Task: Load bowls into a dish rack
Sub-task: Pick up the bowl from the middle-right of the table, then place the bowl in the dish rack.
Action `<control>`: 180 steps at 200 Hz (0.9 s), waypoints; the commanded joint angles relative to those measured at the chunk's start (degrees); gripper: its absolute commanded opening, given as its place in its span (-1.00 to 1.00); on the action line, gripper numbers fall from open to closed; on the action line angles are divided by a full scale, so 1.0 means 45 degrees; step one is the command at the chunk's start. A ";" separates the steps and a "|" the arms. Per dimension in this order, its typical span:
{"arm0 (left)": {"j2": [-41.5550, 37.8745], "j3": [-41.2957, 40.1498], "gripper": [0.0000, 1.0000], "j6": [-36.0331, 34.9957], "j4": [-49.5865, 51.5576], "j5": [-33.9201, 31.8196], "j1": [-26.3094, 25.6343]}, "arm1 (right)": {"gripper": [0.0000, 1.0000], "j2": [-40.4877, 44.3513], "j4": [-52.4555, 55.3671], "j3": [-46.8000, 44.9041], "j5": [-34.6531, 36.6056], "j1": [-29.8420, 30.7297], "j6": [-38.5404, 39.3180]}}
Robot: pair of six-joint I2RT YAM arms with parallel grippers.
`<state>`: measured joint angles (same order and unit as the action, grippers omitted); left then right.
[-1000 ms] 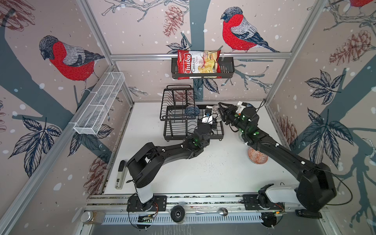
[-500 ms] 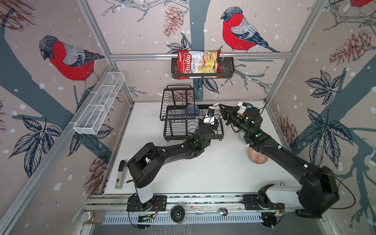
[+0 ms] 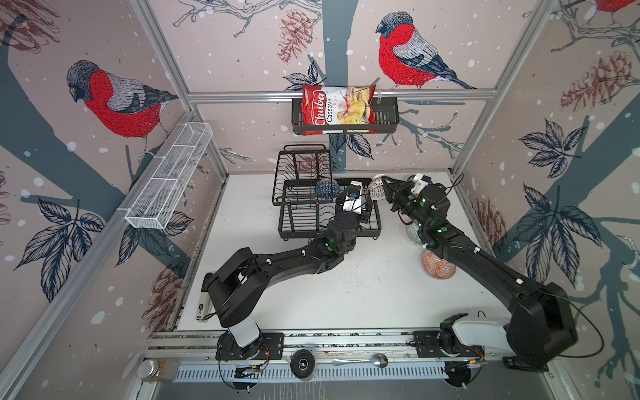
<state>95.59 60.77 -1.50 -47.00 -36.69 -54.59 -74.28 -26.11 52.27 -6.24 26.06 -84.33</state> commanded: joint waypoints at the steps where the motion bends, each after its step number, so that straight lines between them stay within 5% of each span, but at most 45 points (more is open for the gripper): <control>1: -0.0449 -0.0443 0.85 0.0332 -0.0077 -0.0255 0.0021 | -1.00 -0.0045 -0.1037 0.0022 0.0091 -0.0114 0.0449; 49: -0.1342 -0.0165 0.96 0.0484 0.2593 0.0438 0.0036 | -1.00 -0.0450 -0.1291 0.0051 -0.0373 -0.0411 0.0638; 98: -0.1966 0.1902 0.96 0.1207 0.7857 0.1782 0.0675 | -1.00 -0.0810 -0.1874 -0.0328 -0.0566 -0.0497 0.0950; 140: -0.3120 0.2301 0.96 0.0342 0.9398 0.2808 0.1147 | -1.00 -0.1549 -0.2367 -0.0501 -0.0582 -0.0186 0.1433; 180: -0.3221 0.2951 0.96 0.0305 1.1278 0.5264 0.2873 | -1.00 -0.2716 -0.3195 -0.0489 -0.0393 0.0323 0.1710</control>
<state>80.93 71.99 0.05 -3.81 -21.54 -45.69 -84.36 -32.42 49.95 -8.10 26.57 -78.30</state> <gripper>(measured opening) 0.981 0.104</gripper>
